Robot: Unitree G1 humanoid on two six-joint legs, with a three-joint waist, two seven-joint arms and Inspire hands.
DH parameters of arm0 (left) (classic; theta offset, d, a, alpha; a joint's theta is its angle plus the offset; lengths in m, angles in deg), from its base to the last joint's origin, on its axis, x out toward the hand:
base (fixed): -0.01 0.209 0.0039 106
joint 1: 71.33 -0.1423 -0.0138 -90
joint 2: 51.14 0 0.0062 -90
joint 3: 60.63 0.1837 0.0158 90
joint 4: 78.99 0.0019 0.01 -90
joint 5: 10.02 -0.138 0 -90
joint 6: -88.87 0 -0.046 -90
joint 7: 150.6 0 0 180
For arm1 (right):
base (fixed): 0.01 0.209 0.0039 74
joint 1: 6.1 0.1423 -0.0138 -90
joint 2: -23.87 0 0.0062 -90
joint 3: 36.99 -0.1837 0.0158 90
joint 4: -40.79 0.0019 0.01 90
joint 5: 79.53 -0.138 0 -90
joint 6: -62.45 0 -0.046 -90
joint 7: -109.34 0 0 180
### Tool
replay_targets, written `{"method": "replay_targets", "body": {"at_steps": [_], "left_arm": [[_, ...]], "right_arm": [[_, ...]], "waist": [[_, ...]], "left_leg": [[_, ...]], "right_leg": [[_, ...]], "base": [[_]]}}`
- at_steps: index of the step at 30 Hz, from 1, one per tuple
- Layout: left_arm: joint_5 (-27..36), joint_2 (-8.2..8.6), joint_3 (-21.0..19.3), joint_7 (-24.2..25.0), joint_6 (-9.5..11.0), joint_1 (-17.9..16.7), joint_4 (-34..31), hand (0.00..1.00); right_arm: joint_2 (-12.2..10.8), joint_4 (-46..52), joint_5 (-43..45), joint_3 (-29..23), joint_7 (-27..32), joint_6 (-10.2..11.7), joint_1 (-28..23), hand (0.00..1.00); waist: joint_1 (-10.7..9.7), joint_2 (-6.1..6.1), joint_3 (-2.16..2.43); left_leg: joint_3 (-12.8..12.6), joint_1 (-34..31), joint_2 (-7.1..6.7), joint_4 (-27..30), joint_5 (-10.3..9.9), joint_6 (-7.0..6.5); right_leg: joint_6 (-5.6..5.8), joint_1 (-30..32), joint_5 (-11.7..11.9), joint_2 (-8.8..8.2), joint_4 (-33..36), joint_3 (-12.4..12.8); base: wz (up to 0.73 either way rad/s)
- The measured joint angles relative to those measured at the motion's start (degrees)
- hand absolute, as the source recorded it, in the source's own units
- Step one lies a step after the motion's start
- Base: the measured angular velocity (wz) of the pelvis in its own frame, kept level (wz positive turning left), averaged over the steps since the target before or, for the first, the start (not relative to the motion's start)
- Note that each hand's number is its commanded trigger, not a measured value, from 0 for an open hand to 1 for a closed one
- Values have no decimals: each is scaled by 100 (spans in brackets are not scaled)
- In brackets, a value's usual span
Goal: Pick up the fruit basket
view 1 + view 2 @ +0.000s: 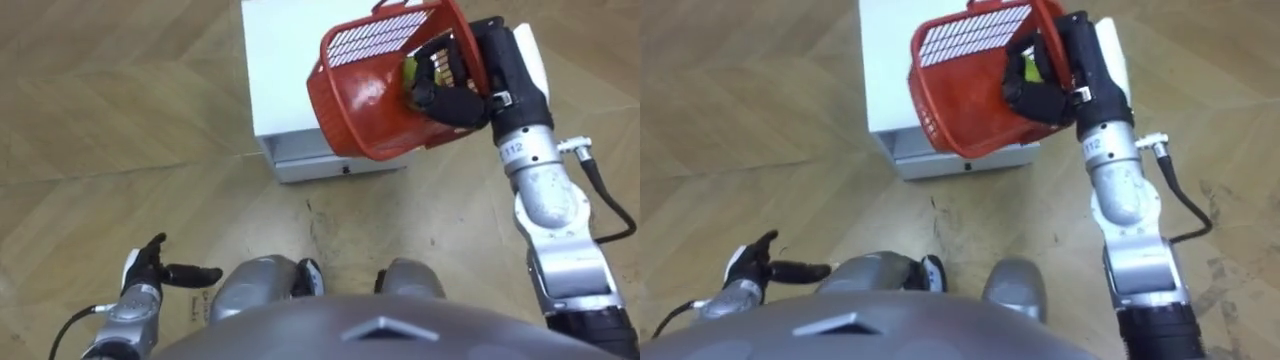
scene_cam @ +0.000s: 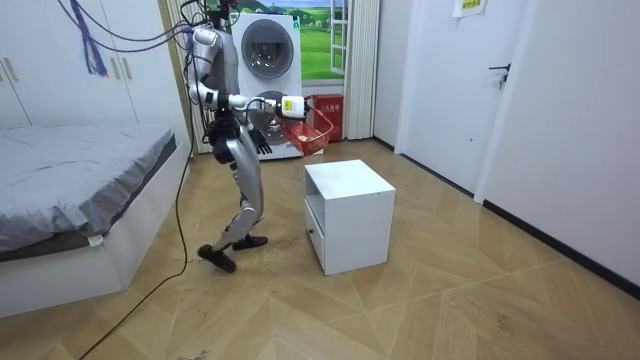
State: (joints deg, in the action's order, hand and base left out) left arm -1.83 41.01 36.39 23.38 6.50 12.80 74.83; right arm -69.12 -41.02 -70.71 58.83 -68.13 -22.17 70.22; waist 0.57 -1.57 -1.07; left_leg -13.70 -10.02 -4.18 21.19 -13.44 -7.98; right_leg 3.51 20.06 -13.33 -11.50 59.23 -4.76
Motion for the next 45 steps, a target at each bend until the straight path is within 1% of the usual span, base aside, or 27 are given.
{"method": "replay_targets", "body": {"at_steps": [1,2,3,4,5,6,7,8,10,13,16,19,23,26,28,29,30,31,32,33,34,36,37,39,40,42,45], "left_arm": [[1,5,4,1,51,16,6,0],[-1,22,5,3,73,16,9,0],[-6,70,8,13,112,9,44,0],[-78,100,-10,34,112,4,67,0],[-149,102,-16,43,112,-12,68,0],[-174,161,-18,49,106,-82,64,0],[-256,177,-35,57,104,-183,44,0],[-302,178,-49,60,102,-231,44,0],[-347,171,-209,62,84,-388,41,0],[-350,180,-243,87,-27,-486,38,0],[-452,186,-262,129,-87,-511,38,0],[-461,196,-270,127,-89,-478,22,0],[-511,222,-270,134,-112,-483,17,0],[-527,222,-271,167,-127,-506,-84,0],[-567,219,-271,174,-131,-509,-157,0],[-538,215,-256,180,-130,-504,-151,0],[-488,205,-254,182,-114,-502,-176,0],[-448,162,-225,185,-63,-432,-206,0],[-449,164,-213,195,-56,-363,-208,0],[-448,137,-214,165,-49,-328,-200,0],[-436,146,-212,97,-53,-349,-148,0],[-444,195,-182,-1,-76,-404,12,0],[-456,240,-160,-3,-108,-463,74,0],[-466,291,-136,-2,-121,-522,98,0],[-491,318,-140,-3,-133,-523,103,0],[-552,357,-144,-6,-133,-519,109,0],[-549,398,-139,-8,-133,-501,110,0]], "right_arm": [[-71,0,4,40,34,0,15,100],[-98,0,7,48,63,0,14,100],[-103,0,14,50,127,1,12,100],[-102,1,23,33,220,4,14,100],[-105,1,17,25,266,4,15,100],[-96,-11,-5,9,347,1,1,100],[-117,-1,-52,14,395,4,24,100],[-127,8,-51,14,414,7,32,100],[-160,20,-50,16,505,7,52,100],[-171,20,-49,15,576,8,140,100],[-193,-15,-50,24,681,16,128,100],[-204,-212,-239,26,727,41,141,100],[-202,-549,-516,29,830,41,169,100],[-205,-727,-469,74,1034,41,229,100],[-206,-791,-350,180,1198,47,292,100],[-225,-945,-315,213,1259,104,401,100],[-239,-1049,-317,213,1311,116,454,100],[-232,-1207,-326,156,1429,133,525,100],[-200,-1262,-323,91,1472,133,555,100],[-242,-1496,-276,18,1521,125,618,100],[-247,-1611,-262,89,1518,129,629,100],[-248,-1735,-252,196,1520,156,609,100],[-272,-1825,-219,213,1521,214,621,100],[-286,-1879,-224,211,1612,234,633,100],[-289,-1982,-222,212,1670,252,648,100],[-289,-2298,-222,211,1684,312,724,100],[-308,-2730,-219,224,1687,339,774,100]], "waist": [[-6,10,4],[-9,26,-1],[-20,55,8],[-22,40,18],[-15,17,32],[-2,72,70],[91,88,77],[125,103,77],[138,102,87],[127,100,89],[127,97,86],[124,66,98],[130,55,98],[133,64,93],[131,73,93],[66,35,67],[53,-55,10],[42,-35,35],[36,96,82],[164,26,134],[309,14,126],[463,45,104],[484,73,87],[453,113,62],[455,121,52],[452,126,54],[445,135,50]], "left_leg": [[51,123,16,-127,4,20],[92,192,27,-193,2,35],[194,309,45,-259,7,69],[300,396,45,-324,-15,117],[311,430,43,-333,-38,155],[355,513,130,-387,-55,213],[361,635,208,-504,-14,281],[365,693,251,-569,-7,296],[353,947,383,-852,33,402],[361,1090,479,-971,46,440],[359,1213,532,-989,43,466],[354,1237,558,-989,42,471],[351,1252,551,-981,41,473],[369,1182,545,-981,41,473],[427,1075,535,-901,41,475],[415,778,517,-345,-16,645],[417,498,482,23,-156,760],[494,34,499,-329,-126,857],[499,-183,602,-641,174,783],[199,-232,544,-600,349,516],[123,-219,514,-638,359,498],[180,-169,498,-653,360,496],[251,-153,484,-680,359,497],[291,-157,468,-791,368,511],[290,-175,468,-843,400,534],[289,-207,477,-867,425,554],[288,-318,495,-855,432,558]], "right_leg": [[14,96,-77,62,-692,2],[21,88,-87,103,-1130,-2],[17,5,-56,200,-2038,4],[-62,-132,118,288,-2962,17],[-73,-182,384,334,-3305,49],[-58,-354,529,472,-3493,90],[-113,-537,578,576,-3758,43],[-136,-627,597,627,-3870,17],[-163,-913,610,758,-4164,-10],[-178,-1102,617,879,-4365,-27],[-180,-1305,616,962,-4486,-57],[-180,-1346,616,979,-4504,-135],[-183,-1409,618,965,-4584,-201],[-206,-1406,633,951,-4676,-294],[-263,-1426,671,936,-4800,-255],[-289,-1524,728,814,-4959,-124],[-274,-1572,741,709,-5039,117],[-229,-1509,745,648,-5056,339],[-156,-1421,707,665,-4997,300],[55,-1281,565,550,-4923,280],[80,-1280,566,545,-4970,53],[51,-1281,593,558,-5014,-229],[38,-1319,634,552,-5057,-376],[49,-1304,628,553,-5057,-504],[49,-1274,628,558,-5058,-550],[45,-1218,627,566,-5052,-625],[6,-1086,635,584,-5020,-642]], "base": [[12],[26],[36],[40],[39],[7],[-4],[-14],[7],[3],[0],[0],[-1],[7],[27],[41],[69],[72],[63],[23],[0],[-18],[-17],[-5],[-4],[-6],[-5]]}}
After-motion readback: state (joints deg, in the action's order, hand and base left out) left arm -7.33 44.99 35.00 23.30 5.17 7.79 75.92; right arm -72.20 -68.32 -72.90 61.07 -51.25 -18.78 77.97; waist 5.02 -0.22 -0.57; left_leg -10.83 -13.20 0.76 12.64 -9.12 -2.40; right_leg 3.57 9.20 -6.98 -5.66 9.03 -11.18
